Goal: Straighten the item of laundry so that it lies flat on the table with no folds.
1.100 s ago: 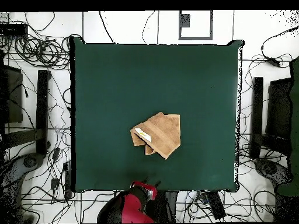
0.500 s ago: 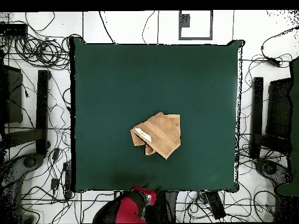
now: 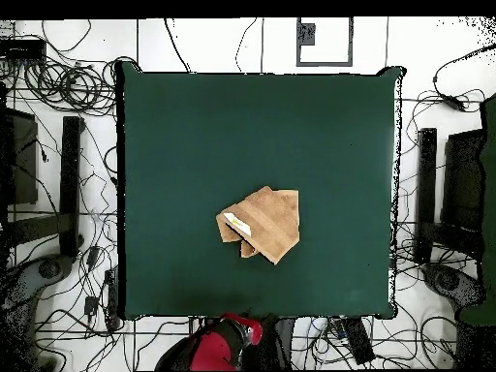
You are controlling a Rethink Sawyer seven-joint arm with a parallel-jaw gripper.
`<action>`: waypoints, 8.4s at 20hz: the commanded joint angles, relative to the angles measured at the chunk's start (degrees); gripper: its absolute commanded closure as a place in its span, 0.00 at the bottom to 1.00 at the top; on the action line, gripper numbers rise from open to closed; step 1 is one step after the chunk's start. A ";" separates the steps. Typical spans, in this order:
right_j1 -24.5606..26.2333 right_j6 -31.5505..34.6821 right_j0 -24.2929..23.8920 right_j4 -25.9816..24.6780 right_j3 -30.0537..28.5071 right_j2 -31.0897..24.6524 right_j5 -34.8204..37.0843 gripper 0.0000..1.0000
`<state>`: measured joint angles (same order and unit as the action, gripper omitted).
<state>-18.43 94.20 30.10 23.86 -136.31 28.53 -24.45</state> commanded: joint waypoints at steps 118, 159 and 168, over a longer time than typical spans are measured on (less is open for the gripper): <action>26.40 8.72 17.69 17.07 27.89 0.66 -5.15 0.00; 20.09 12.19 -1.59 -11.70 25.57 -2.19 -19.16 0.00; 24.17 11.89 -7.22 -14.92 29.09 -4.10 -26.36 0.00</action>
<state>0.27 94.21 25.23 9.89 -117.55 34.53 -47.08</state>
